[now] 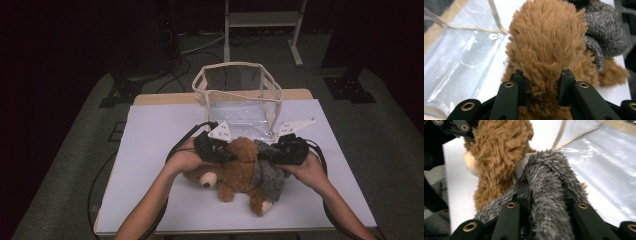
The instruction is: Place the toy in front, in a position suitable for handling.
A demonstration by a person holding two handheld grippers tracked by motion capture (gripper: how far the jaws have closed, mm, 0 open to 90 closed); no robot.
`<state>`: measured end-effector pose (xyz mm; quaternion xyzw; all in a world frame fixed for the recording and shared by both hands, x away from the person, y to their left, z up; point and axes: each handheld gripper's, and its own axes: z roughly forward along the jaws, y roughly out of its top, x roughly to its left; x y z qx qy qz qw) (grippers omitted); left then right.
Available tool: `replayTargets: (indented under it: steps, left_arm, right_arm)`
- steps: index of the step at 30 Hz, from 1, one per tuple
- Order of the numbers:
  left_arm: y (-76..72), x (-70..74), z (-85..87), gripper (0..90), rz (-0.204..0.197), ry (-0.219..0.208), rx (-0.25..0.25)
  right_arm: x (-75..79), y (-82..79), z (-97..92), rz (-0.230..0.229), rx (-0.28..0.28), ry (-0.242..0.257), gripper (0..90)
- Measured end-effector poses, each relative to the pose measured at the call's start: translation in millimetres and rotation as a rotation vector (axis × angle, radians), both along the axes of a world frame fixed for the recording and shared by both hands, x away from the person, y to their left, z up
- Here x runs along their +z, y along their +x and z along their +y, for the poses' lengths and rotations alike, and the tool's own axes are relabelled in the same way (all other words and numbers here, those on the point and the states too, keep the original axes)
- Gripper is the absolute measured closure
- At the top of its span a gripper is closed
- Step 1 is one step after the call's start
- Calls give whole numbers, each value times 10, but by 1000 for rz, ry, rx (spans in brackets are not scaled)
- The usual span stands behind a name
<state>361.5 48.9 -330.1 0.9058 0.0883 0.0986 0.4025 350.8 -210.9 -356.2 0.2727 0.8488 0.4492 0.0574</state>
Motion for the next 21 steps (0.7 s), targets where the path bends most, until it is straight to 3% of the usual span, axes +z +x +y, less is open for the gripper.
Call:
replayTargets:
  steps: [5,10,14,18,21]
  left_arm:
    - [44,192,-67,687,-46,-81,42]
    - [-8,347,-104,679,-116,-120,72]
    - [-113,183,-81,648,-117,-130,40]
    - [-253,-71,-29,619,-103,-106,-13]
    - [-339,-247,20,600,-69,-103,-41]
  right_arm:
    - [229,108,-109,-39,-28,-14,695]
    - [439,145,-180,-91,-56,-11,694]
    - [492,130,-165,-106,-45,-17,694]
    - [390,145,-86,-72,-14,-26,694]
    - [292,183,-15,-42,9,-52,694]
